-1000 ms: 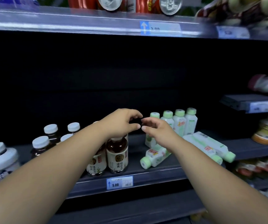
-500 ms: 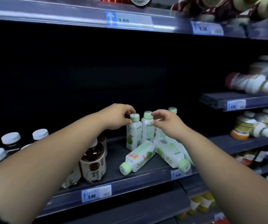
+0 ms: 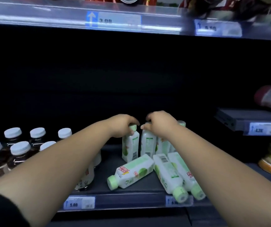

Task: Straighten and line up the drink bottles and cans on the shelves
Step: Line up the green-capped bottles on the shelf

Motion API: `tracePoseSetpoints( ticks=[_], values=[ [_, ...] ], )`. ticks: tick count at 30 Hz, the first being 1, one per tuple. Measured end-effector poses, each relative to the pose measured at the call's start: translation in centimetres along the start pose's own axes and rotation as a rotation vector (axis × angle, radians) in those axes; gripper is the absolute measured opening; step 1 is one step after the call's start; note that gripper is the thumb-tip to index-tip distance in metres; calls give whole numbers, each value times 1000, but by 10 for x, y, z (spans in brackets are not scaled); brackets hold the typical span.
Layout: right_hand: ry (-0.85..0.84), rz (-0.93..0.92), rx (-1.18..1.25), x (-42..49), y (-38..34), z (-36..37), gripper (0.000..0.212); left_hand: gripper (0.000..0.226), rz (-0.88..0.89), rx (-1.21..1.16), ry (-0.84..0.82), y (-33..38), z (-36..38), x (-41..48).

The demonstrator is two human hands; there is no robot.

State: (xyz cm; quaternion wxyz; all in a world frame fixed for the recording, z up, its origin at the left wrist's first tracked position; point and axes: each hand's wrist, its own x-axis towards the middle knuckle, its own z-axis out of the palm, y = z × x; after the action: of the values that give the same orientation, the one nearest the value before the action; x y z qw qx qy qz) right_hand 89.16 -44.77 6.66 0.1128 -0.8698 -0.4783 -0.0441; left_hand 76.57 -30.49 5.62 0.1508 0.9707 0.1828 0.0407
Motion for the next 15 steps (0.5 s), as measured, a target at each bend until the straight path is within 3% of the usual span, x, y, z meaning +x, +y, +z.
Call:
tracePoseSetpoints(
  ticks=[3, 10, 15],
  values=[
    [-44, -5, 23, 5, 0, 2, 42, 52, -16, 85, -52, -4, -14, -4],
    [-119, -130, 475, 6, 3, 7, 33, 51, -57, 65, -30, -24, -25, -17],
    [-214, -181, 641, 6, -7, 12, 27, 51, -55, 10, -24, -31, -23, -15]
  ],
)
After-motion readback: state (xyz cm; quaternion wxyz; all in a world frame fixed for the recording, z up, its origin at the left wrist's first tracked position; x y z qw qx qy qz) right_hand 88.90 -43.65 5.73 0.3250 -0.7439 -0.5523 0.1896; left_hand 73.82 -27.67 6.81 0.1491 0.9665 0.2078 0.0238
